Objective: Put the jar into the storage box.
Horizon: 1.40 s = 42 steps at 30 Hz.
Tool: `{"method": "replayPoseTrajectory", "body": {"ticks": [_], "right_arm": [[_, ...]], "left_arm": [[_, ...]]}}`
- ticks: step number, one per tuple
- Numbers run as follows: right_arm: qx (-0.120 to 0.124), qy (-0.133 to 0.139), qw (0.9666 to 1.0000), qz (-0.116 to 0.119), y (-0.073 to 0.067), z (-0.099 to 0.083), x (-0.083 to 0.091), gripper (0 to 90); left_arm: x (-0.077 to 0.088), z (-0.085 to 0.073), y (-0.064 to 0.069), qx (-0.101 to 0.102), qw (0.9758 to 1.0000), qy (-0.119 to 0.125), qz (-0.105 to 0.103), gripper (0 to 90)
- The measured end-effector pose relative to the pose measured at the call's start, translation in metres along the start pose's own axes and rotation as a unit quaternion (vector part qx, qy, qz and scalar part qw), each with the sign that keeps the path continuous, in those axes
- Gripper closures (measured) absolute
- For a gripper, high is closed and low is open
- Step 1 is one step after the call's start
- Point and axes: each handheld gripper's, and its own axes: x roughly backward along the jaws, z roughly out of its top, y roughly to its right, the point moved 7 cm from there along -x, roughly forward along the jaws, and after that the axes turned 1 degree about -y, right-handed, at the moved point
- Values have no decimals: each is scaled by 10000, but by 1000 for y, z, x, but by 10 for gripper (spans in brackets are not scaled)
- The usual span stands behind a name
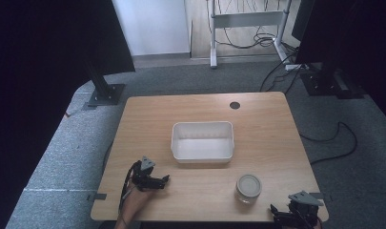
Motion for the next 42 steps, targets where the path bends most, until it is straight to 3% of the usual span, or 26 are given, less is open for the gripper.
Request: {"method": "replayPoseTrajectory", "body": {"ticks": [14, 25, 42], "right_arm": [[146, 218, 9994, 236, -14, 7, 12, 0], [370, 319, 9984, 275, -25, 12, 16, 13], [665, 510, 9941, 685, -56, 29, 13, 12]], "left_arm": [[0, 0, 0, 33, 10000, -2, 32, 27], [0, 0, 0, 40, 10000, 0, 38, 27], [0, 0, 0, 27, 10000, -8, 35, 27]]}}
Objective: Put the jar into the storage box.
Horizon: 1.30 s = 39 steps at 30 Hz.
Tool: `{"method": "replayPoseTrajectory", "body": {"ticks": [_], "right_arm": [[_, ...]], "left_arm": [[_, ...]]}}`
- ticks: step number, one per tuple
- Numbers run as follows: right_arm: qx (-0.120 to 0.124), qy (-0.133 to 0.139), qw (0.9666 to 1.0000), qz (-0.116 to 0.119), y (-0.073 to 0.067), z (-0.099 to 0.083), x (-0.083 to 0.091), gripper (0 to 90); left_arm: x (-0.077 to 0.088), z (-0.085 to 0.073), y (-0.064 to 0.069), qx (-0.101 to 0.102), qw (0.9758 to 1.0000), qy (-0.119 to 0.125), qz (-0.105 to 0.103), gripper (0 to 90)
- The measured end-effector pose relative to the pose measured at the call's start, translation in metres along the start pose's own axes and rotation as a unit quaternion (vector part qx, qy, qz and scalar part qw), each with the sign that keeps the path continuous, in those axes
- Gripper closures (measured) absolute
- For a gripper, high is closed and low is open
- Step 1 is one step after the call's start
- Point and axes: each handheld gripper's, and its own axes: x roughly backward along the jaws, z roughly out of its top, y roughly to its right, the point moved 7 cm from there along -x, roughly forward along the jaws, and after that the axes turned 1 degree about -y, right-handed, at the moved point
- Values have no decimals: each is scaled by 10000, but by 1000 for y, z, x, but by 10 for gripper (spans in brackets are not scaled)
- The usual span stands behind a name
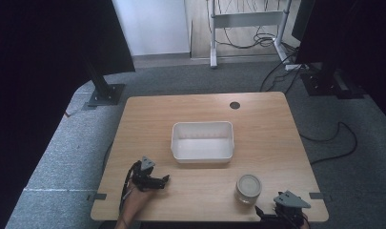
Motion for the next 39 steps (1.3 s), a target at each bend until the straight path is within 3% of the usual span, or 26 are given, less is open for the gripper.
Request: {"method": "replayPoseTrajectory", "body": {"ticks": [13, 25, 39], "right_arm": [[206, 66, 9995, 237, -18, 13, -15, 8], [310, 78, 9993, 189, -21, 24, -31, 11], [310, 110, 9990, 291, -27, 34, -47, 54]], "left_arm": [[0, 0, 0, 10, 10000, 12, 0, 27], [0, 0, 0, 11, 10000, 12, 0, 27], [0, 0, 0, 10, 10000, 10, -1, 27]]}}
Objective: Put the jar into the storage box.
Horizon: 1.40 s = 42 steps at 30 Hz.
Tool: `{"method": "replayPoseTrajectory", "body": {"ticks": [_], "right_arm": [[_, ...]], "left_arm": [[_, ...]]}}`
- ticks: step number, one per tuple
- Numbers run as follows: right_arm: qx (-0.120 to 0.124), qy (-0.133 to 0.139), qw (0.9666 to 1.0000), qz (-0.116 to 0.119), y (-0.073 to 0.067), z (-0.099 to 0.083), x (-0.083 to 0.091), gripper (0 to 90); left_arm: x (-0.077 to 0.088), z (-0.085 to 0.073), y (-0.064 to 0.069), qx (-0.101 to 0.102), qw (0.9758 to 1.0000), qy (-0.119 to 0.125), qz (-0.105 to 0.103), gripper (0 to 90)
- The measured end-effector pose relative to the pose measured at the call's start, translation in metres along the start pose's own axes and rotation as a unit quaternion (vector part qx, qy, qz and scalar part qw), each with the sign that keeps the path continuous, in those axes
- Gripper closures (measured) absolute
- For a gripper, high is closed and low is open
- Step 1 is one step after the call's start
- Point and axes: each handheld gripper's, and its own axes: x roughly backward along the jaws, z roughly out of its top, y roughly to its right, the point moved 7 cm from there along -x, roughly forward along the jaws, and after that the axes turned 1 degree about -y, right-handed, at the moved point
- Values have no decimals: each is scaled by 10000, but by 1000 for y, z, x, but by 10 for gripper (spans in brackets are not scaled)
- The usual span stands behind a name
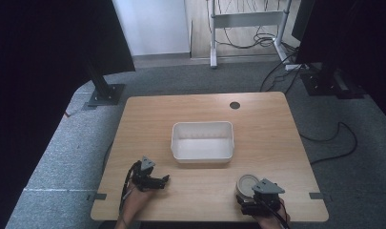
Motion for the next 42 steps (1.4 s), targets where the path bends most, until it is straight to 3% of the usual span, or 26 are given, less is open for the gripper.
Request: {"method": "replayPoseTrajectory", "body": {"ticks": [17, 42], "right_arm": [[-78, -72, 9999, -123, -4, 4, -2, 93], [-4, 56, 10000, -70, -10, 29, -8, 93]], "left_arm": [[0, 0, 0, 1, 10000, -2, -1, 26], [0, 0, 0, -4, 10000, -3, 0, 27]]}}
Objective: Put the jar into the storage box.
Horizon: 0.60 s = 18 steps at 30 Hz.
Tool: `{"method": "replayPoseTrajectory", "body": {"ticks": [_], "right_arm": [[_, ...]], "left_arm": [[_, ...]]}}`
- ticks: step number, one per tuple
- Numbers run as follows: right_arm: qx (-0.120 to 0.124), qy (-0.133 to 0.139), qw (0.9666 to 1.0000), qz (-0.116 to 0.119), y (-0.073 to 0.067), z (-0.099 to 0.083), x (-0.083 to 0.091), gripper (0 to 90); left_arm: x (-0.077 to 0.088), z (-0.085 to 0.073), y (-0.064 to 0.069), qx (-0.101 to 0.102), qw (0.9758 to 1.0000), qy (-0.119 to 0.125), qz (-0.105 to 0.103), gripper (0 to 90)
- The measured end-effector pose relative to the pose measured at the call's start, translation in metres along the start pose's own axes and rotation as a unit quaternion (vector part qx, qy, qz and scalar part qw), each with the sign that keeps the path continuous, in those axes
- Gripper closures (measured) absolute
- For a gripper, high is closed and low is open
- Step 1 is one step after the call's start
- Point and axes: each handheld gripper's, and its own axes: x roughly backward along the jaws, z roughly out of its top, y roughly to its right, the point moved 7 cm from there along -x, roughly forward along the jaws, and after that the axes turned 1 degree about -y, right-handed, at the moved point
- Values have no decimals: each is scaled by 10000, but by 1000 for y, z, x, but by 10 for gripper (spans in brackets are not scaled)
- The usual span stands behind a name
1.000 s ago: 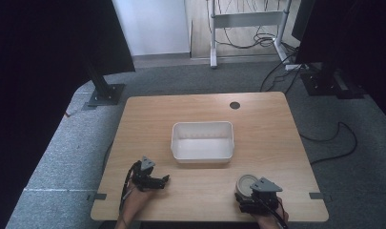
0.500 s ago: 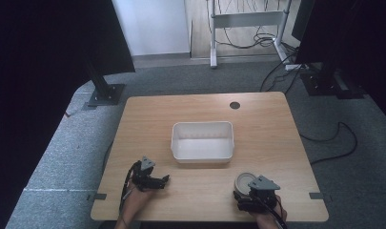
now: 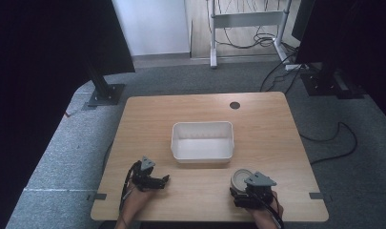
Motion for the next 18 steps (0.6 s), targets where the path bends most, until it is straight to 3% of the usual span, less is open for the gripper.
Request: {"method": "replayPoseTrajectory", "body": {"ticks": [18], "right_arm": [[51, 49, 9999, 114, -7, 22, -13, 93]], "left_arm": [[0, 0, 0, 1, 10000, 1, 0, 26]]}}
